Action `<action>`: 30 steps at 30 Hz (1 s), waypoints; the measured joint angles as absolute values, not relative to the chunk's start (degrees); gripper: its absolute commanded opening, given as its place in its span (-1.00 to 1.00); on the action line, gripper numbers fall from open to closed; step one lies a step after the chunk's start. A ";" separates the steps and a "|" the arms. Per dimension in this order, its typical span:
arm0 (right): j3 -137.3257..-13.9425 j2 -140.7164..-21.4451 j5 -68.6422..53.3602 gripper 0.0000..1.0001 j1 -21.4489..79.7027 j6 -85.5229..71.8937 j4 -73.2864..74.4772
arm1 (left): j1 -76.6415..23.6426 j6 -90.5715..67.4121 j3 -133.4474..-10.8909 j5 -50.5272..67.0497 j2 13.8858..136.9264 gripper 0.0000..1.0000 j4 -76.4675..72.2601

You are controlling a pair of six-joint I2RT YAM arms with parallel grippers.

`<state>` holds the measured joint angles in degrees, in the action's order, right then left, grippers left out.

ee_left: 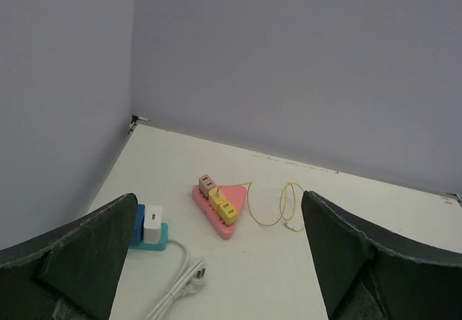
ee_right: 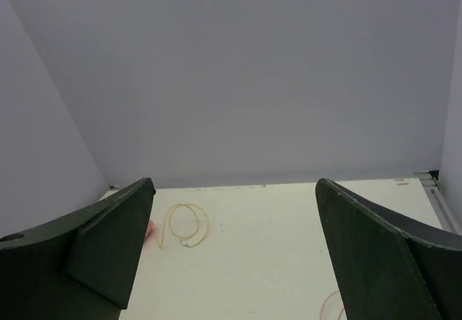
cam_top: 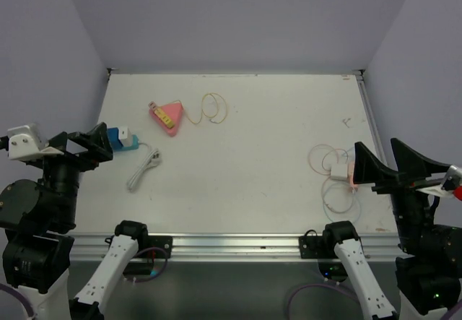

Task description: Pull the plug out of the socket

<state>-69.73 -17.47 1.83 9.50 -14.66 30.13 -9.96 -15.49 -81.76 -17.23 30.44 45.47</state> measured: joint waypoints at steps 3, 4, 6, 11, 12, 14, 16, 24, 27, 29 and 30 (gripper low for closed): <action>-68.73 -17.28 1.65 0.98 9.50 -15.27 29.76 | -10.02 -15.49 -80.55 -17.32 30.20 0.99 45.50; -68.05 -17.15 1.54 0.97 9.50 -15.62 29.67 | -10.11 -15.49 -80.03 -17.32 30.17 0.99 45.50; -66.63 -16.99 0.97 0.98 9.50 -16.29 29.52 | -10.24 -15.51 -78.78 -17.30 30.20 0.99 45.50; -61.87 -16.91 -0.80 0.98 9.56 -18.76 29.08 | -10.26 -15.73 -75.02 -17.21 30.22 0.99 45.52; -60.86 -16.91 -1.13 0.98 9.61 -19.31 29.10 | -10.28 -15.86 -74.24 -17.17 30.26 0.99 45.50; -58.59 -17.02 -1.50 0.97 9.65 -20.51 29.12 | -10.26 -16.01 -72.42 -16.99 30.33 0.99 45.47; -56.55 -17.74 -1.50 0.98 9.65 -21.74 29.63 | -10.28 -16.45 -70.43 -16.67 30.70 0.99 45.47; -49.76 -31.73 -2.68 0.98 9.65 -25.50 35.44 | -10.28 -18.72 -60.25 -15.05 35.70 0.99 45.41; -45.95 -36.86 -5.82 0.98 9.65 -25.96 36.45 | -10.28 -19.88 -56.07 -14.04 39.53 0.99 45.30; -42.83 -38.33 -8.38 0.98 9.65 -26.46 36.25 | -10.28 -20.99 -54.35 -13.45 43.62 0.99 45.54; -41.15 -38.20 -9.67 0.98 9.65 -26.92 35.99 | -10.28 -21.69 -53.93 -13.26 45.87 0.99 45.30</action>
